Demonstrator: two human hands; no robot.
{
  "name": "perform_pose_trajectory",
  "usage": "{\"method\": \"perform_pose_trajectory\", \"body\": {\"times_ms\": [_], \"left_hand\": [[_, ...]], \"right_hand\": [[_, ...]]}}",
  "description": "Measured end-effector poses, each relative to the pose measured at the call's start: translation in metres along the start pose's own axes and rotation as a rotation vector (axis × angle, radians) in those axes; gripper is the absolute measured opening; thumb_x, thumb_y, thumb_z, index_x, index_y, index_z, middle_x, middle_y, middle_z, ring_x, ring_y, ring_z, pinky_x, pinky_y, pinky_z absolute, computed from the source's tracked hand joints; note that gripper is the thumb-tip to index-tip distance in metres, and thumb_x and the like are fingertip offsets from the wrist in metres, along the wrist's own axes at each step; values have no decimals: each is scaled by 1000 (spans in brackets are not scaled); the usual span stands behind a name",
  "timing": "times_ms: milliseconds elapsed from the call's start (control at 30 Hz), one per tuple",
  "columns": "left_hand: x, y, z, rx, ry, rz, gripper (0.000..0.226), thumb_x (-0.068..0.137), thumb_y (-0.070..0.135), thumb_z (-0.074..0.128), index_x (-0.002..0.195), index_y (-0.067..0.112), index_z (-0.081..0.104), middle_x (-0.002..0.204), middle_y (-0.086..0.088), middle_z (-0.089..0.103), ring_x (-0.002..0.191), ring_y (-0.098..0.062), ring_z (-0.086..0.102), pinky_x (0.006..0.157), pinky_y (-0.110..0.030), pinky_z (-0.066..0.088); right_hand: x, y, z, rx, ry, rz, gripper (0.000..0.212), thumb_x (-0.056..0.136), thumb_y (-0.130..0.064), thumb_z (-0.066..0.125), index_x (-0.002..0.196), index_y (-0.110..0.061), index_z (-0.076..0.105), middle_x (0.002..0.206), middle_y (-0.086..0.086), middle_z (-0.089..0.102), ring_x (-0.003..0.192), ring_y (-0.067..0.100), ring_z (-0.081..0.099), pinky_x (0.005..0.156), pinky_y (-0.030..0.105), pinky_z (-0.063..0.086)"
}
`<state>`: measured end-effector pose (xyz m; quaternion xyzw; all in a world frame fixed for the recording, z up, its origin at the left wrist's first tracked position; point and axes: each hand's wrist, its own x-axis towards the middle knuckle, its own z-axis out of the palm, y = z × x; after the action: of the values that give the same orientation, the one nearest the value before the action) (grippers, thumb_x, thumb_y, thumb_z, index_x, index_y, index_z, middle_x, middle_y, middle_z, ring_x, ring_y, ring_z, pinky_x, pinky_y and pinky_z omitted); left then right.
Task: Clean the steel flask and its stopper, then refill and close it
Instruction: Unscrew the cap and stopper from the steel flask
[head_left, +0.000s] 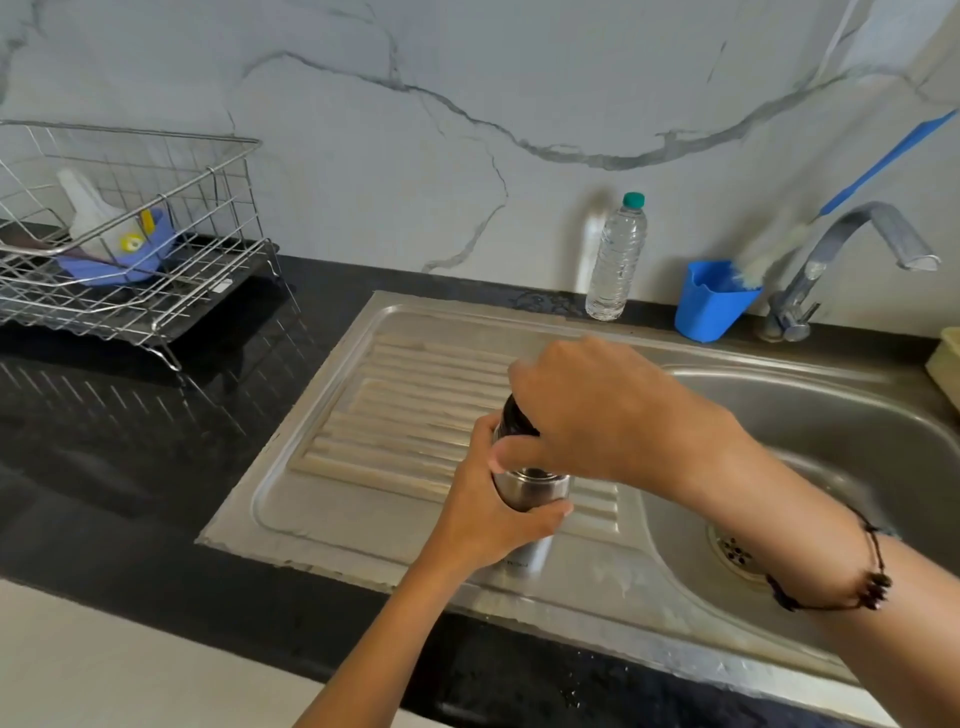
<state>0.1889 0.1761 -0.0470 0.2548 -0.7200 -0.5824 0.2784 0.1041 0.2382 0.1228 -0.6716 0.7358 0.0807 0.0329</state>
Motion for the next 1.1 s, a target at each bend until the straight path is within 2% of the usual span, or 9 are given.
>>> {"method": "perform_pose_trajectory", "body": {"times_ms": [100, 167, 267, 400, 700, 833, 933, 1000, 1100], "left_hand": [[4, 0, -3, 15, -30, 6, 73, 54, 26, 83, 116, 31, 45, 101, 26, 64, 94, 2, 63, 76, -14, 50], [6, 0, -4, 17, -44, 5, 70, 52, 27, 84, 111, 33, 48, 97, 24, 66, 91, -1, 64, 74, -16, 51], [8, -4, -5, 8, -47, 3, 66, 49, 32, 83, 108, 32, 52, 94, 12, 68, 89, -9, 66, 73, -23, 52], [10, -5, -5, 0, -58, -1, 65, 46, 35, 82, 104, 32, 52, 90, 7, 68, 86, -9, 67, 69, -22, 51], [9, 1, -7, -40, -101, 17, 72, 47, 35, 82, 111, 29, 50, 99, 7, 66, 93, -9, 65, 74, -22, 49], [9, 0, -8, -33, -134, 47, 73, 52, 27, 82, 117, 15, 51, 100, 4, 66, 94, -12, 65, 76, -24, 49], [9, 2, -6, -26, -136, 55, 67, 55, 24, 80, 115, 19, 52, 100, 4, 66, 94, -13, 65, 78, -26, 50], [6, 1, -4, -38, -121, 53, 69, 55, 25, 80, 117, 18, 52, 104, 1, 66, 98, -18, 65, 81, -29, 50], [5, 1, -3, -31, -102, 48, 76, 54, 28, 80, 120, 8, 50, 109, 3, 66, 103, -15, 63, 84, -28, 49]], "right_hand": [[3, 5, 10, -20, 72, -21, 23, 91, -36, 45, 84, -14, 40, 64, 0, 39, 52, 17, 35, 44, 24, 27], [3, 7, 18, -29, 106, -52, 23, 92, -36, 42, 87, -14, 38, 70, 3, 47, 57, 22, 40, 47, 27, 29], [3, 13, 25, -38, 126, -97, 29, 93, -41, 40, 97, -12, 42, 81, 5, 50, 67, 24, 45, 59, 31, 38], [3, 22, 26, -42, 103, -180, 39, 93, -47, 38, 113, -14, 43, 95, 5, 54, 71, 23, 48, 62, 31, 38], [8, 42, 29, 36, 113, -394, 53, 88, -57, 32, 118, -15, 46, 94, 3, 55, 74, 22, 54, 65, 41, 49], [9, 48, 26, 79, 24, -568, 36, 92, -35, 50, 124, -19, 45, 103, 0, 48, 83, 12, 44, 69, 25, 40], [7, 51, 10, -5, -123, -590, 42, 92, -24, 54, 131, -28, 40, 113, -2, 44, 94, 10, 38, 77, 24, 40], [3, 47, 1, -8, -161, -545, 50, 90, -31, 56, 134, -33, 33, 118, -3, 45, 100, 11, 41, 81, 26, 42], [-5, 33, -5, -96, 13, -333, 56, 85, -62, 41, 128, -25, 38, 100, -3, 51, 89, 17, 51, 71, 33, 46]]}}
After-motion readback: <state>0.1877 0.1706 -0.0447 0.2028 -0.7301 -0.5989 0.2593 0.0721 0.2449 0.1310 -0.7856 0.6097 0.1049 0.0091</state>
